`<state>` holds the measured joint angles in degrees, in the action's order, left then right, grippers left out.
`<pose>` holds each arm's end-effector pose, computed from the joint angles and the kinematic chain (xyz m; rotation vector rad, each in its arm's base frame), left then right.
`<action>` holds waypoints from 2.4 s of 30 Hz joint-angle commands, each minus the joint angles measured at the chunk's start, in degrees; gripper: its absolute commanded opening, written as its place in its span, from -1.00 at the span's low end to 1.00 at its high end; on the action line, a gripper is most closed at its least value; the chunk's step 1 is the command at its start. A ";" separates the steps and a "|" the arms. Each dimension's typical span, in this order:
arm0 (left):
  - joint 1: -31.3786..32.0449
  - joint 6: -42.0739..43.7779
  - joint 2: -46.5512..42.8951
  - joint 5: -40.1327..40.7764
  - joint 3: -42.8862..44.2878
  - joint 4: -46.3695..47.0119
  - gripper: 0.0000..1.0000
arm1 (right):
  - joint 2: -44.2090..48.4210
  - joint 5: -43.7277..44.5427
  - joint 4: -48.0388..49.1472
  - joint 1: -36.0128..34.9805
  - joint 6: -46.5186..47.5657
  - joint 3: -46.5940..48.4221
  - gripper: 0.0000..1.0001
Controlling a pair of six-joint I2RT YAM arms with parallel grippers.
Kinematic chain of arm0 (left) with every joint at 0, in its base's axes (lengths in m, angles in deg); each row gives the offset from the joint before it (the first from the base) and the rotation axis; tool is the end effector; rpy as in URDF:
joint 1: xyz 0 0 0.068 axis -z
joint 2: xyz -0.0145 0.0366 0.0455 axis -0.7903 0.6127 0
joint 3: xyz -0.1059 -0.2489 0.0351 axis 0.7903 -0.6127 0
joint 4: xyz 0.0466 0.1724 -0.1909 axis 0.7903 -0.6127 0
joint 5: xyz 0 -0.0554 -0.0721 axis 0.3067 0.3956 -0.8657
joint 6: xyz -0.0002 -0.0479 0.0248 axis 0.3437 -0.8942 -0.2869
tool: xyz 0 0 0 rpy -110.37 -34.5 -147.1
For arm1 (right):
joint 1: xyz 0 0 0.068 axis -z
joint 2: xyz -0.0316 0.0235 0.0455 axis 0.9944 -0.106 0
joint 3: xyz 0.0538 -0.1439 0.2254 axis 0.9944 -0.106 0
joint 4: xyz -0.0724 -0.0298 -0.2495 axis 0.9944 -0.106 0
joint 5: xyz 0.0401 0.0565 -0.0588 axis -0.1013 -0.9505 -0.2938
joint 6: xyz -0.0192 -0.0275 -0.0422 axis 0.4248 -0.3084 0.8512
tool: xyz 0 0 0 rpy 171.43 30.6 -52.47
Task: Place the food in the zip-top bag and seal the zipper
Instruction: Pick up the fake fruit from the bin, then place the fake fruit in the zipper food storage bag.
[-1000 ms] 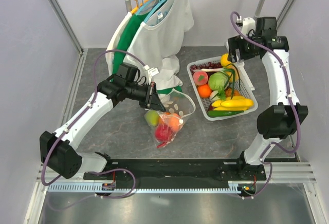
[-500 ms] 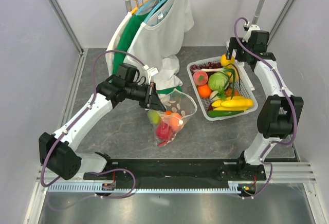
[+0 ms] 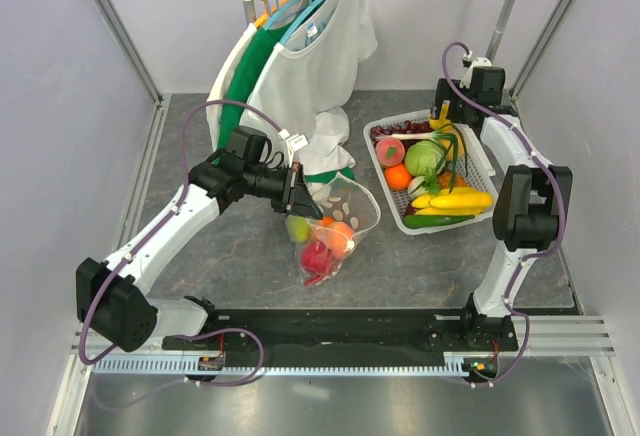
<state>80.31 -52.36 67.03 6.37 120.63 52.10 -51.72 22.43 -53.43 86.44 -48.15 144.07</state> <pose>0.2270 -0.1516 0.3193 0.5463 2.3917 -1.4252 0.4531 -0.0170 0.2728 0.1205 2.1612 0.1258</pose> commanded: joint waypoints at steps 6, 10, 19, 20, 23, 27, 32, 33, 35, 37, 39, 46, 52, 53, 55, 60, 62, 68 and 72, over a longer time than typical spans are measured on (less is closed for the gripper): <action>0.03 -1.61 -0.85 -2.05 -0.19 2.13 -0.96 | -3.62 0.69 3.98 -0.94 -0.53 0.60 0.96; -0.06 -1.70 -0.41 -2.14 0.07 2.05 -0.96 | -3.80 0.34 4.07 -1.03 -0.70 0.51 0.96; -0.06 -1.43 -0.14 -1.87 -0.02 1.96 -0.96 | 0.76 -3.35 3.19 -1.03 0.00 -0.10 0.48; -0.15 -1.43 -0.40 -1.79 -0.02 1.96 -0.96 | 1.55 -4.05 3.19 -1.03 0.00 -0.45 0.42; -0.06 -1.35 -0.49 -1.78 -0.02 1.96 -0.96 | 4.89 -4.93 3.28 -1.03 -0.09 -0.80 0.22; -0.06 -1.35 -0.49 -1.78 0.07 1.96 -0.96 | 9.19 -4.76 3.28 -1.03 0.00 -0.63 0.12; -0.06 -1.26 -0.67 -1.78 0.07 1.96 -0.96 | 15.77 -8.35 0.12 -1.03 2.19 -0.37 0.05; -0.06 -1.26 -0.76 -1.87 -0.02 1.96 -0.96 | 17.19 -10.10 -0.58 -1.03 2.46 -0.72 0.02; -0.06 -1.26 -1.11 -2.14 -0.02 2.04 -0.96 | 22.00 -17.39 -3.04 -1.03 2.46 -2.73 -0.03; -0.15 -1.26 -1.11 -2.57 -0.02 1.96 -0.96 | 25.10 -27.03 -6.11 -1.29 1.94 -4.05 -0.10; -0.15 -1.35 -1.02 -3.01 -0.02 1.87 -0.96 | 29.23 -32.86 -8.40 -2.26 0.36 -6.25 -0.13; -0.41 -2.22 -0.49 -3.28 0.60 2.40 -0.96 | 40.48 -40.71 -13.25 -17.10 -3.07 -16.18 -0.14; -0.50 -2.84 -0.06 -3.81 0.78 2.92 -0.96 | 45.33 -39.04 -13.68 -27.48 -1.94 -23.83 -0.14; -0.50 -2.84 -0.06 -3.89 0.69 3.01 -0.96 | 45.33 -38.25 -13.77 -29.83 -1.76 -24.18 -0.14; -0.50 -3.02 -0.14 -4.16 0.34 3.27 -0.96 | 44.19 -36.76 -14.13 -32.05 -0.97 -24.19 -0.15; -0.50 -3.10 -0.14 -4.33 0.51 3.45 -0.96 | 40.59 -33.50 -14.39 -37.84 1.58 -23.13 -0.17; -0.50 -3.02 -0.32 -4.33 0.42 3.36 -0.96 | 38.74 -31.58 -14.39 -39.17 2.72 -22.08 -0.17; -0.50 -3.10 -0.76 -4.86 -0.28 3.98 -0.96 | 33.64 -23.58 -13.34 -43.48 3.44 -19.70 0.53; -0.85 -3.37 -1.11 -5.56 -0.54 4.07 -0.96 | 32.50 -21.99 -11.84 -43.31 0.36 -17.34 0.92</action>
<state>79.90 -53.50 66.99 4.71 120.10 53.37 -18.83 -3.56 -68.67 43.36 -46.18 122.04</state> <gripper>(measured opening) 0.033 0.907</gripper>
